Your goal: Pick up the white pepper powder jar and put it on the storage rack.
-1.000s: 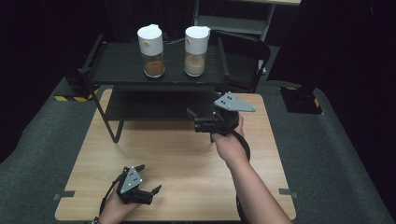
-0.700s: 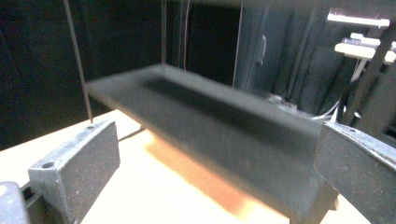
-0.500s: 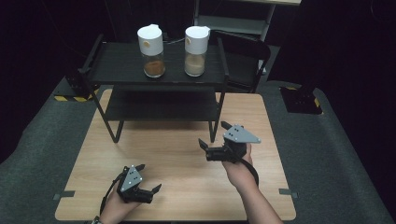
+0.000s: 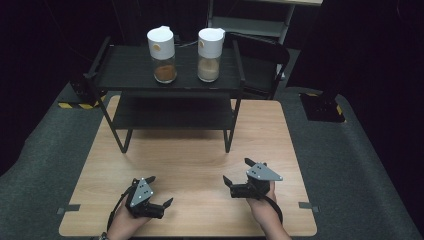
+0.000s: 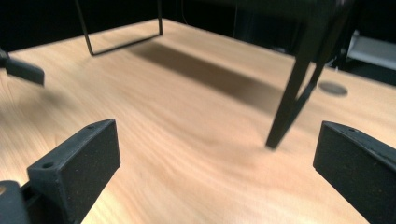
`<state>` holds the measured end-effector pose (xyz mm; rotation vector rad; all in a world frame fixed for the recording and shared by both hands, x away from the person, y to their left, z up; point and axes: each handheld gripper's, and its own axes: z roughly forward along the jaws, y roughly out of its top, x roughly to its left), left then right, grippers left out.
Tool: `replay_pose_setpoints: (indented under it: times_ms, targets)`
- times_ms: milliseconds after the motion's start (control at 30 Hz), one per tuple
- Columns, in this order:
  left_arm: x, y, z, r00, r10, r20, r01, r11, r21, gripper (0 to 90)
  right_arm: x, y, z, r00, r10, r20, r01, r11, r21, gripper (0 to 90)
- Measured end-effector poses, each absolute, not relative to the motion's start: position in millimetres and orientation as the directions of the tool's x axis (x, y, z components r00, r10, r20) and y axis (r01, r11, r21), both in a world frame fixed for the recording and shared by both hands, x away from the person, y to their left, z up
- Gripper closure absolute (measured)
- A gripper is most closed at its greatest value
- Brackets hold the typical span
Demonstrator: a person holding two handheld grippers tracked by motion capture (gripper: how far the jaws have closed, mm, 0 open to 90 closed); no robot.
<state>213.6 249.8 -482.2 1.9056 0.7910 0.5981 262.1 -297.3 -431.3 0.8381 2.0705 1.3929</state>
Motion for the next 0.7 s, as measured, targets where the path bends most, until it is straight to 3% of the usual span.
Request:
replay_pose_setpoints:
  times_ms: [700]
  targets:
    - [212.6, 248.8, -481.5, 0.664, 0.744, 0.072, 0.28, -0.337, 0.899, 1.6, 245.4, -318.8, -469.3, -0.641, 0.762, -0.095, 0.285, 0.351, 0.892, 0.1]
